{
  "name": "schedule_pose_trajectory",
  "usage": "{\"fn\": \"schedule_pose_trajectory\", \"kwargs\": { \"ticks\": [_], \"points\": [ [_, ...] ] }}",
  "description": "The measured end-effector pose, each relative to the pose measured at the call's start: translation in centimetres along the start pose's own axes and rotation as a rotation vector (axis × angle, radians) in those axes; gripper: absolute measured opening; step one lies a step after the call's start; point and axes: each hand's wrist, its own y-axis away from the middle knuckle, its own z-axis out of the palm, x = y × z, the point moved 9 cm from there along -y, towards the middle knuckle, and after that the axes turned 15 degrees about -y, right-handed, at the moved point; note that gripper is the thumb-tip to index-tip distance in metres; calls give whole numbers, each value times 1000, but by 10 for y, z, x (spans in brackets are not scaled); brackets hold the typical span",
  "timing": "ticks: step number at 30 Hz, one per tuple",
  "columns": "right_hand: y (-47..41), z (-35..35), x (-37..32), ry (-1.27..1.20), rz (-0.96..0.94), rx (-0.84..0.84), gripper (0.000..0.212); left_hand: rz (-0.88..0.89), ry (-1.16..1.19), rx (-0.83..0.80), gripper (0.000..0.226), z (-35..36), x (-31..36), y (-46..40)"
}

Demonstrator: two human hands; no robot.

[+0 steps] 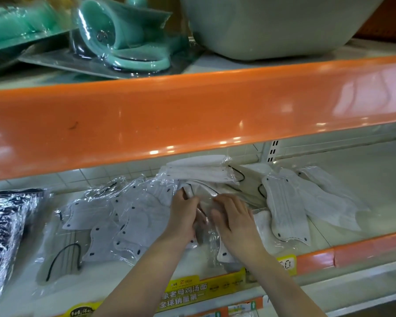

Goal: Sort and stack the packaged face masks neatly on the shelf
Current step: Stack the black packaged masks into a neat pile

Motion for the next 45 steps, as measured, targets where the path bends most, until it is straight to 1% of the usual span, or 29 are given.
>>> {"fn": "schedule_pose_trajectory", "kwargs": {
  "ticks": [2,5,8,10,11,13,14,16,18,20,23,25,27,28,29,31,32,33,35,37,39,42,45],
  "points": [
    [0,1,5,30,48,-20,56,11,-44,55,10,-16,8,1],
    [1,6,11,117,73,-47,53,104,-153,92,18,-36,32,9],
    [1,8,22,134,120,-34,46,290,-358,160,16,-58,61,21],
    [0,7,26,93,144,-19,43,478,-541,241,9,-69,84,32],
    [-1,5,26,52,149,7,41,578,-660,318,11,-73,95,39],
    [-4,-1,21,-43,135,87,32,767,-896,488,27,-77,112,56],
    [-5,-7,14,-72,101,139,30,837,-995,522,33,-74,116,62],
    [-5,-19,-5,-108,-7,252,28,898,-1181,512,40,-64,110,66],
    [-3,-26,-25,-137,-118,326,25,924,-1331,450,44,-53,89,59],
    [-2,-23,-40,-135,-213,326,22,894,-1430,340,50,-43,55,45],
    [1,-5,-50,-31,-294,236,23,711,-1541,141,57,-35,10,39],
    [5,10,-47,43,-275,159,25,609,-1620,131,63,-41,-13,35],
    [8,28,-38,92,-220,50,26,574,-1607,90,64,-46,-20,41],
    [9,38,-35,116,-187,-26,30,622,-1578,98,67,-49,-22,43],
    [10,50,-31,149,-149,-123,36,642,-1583,97,69,-52,-28,43],
    [16,70,-23,226,-55,-324,50,666,-1580,147,69,-63,-34,42],
    [19,77,-20,254,-22,-402,57,680,-1571,162,68,-67,-34,43],
    [22,82,-21,269,-23,-437,61,687,-1567,179,66,-72,-32,46],
    [26,87,-24,255,-33,-452,64,683,-1526,248,57,-84,-30,50],
    [29,92,-30,253,-76,-446,57,673,-1454,317,47,-98,-30,52],
    [31,94,-34,269,-155,-375,46,704,-1373,387,37,-109,-29,58],
    [30,87,-41,242,-210,-233,41,782,-1334,498,11,-123,-25,69],
    [30,83,-54,223,-253,-135,35,779,-1314,556,20,-140,-24,73]
  ]
}}
